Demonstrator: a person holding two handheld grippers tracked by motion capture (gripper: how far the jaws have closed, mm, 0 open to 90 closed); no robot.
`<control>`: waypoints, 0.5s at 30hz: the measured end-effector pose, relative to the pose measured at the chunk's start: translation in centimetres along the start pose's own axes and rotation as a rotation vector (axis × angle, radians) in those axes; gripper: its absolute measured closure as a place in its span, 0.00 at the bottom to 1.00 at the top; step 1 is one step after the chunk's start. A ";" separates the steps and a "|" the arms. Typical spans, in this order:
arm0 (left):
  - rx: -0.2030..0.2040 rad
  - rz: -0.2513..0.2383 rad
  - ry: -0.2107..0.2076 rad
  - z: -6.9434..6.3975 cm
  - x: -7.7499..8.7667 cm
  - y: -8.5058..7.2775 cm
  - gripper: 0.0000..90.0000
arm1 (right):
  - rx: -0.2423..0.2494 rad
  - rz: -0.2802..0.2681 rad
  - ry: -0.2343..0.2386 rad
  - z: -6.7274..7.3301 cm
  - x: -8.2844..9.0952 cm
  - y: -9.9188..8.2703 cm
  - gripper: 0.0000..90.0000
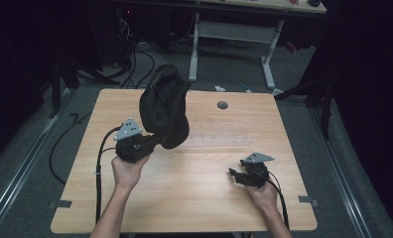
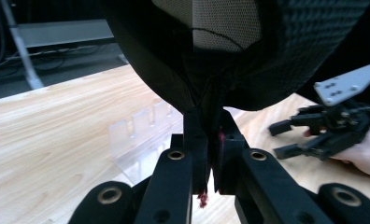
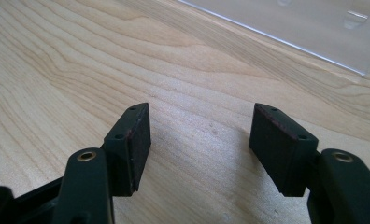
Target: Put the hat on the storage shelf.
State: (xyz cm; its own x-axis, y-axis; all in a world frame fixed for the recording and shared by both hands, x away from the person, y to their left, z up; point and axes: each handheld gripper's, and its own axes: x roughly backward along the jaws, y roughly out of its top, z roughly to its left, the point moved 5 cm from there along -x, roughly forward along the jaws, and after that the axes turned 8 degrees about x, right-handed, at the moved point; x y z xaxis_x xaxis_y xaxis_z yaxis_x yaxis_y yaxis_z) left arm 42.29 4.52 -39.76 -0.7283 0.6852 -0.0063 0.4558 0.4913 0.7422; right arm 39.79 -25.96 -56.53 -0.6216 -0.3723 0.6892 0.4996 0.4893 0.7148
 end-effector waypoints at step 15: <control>-0.018 -0.014 0.112 2.0 -2.4 -0.6 0.96 | 0.001 -0.001 -0.002 0.0 0.0 0.0 0.43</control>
State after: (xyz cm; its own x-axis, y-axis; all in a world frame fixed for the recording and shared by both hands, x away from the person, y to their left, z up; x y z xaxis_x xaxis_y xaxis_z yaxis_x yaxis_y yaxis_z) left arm 44.74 3.66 -41.56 -0.7876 0.6135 0.0580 0.4370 0.4897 0.7545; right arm 39.80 -25.96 -56.54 -0.6232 -0.3718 0.6880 0.4979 0.4898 0.7157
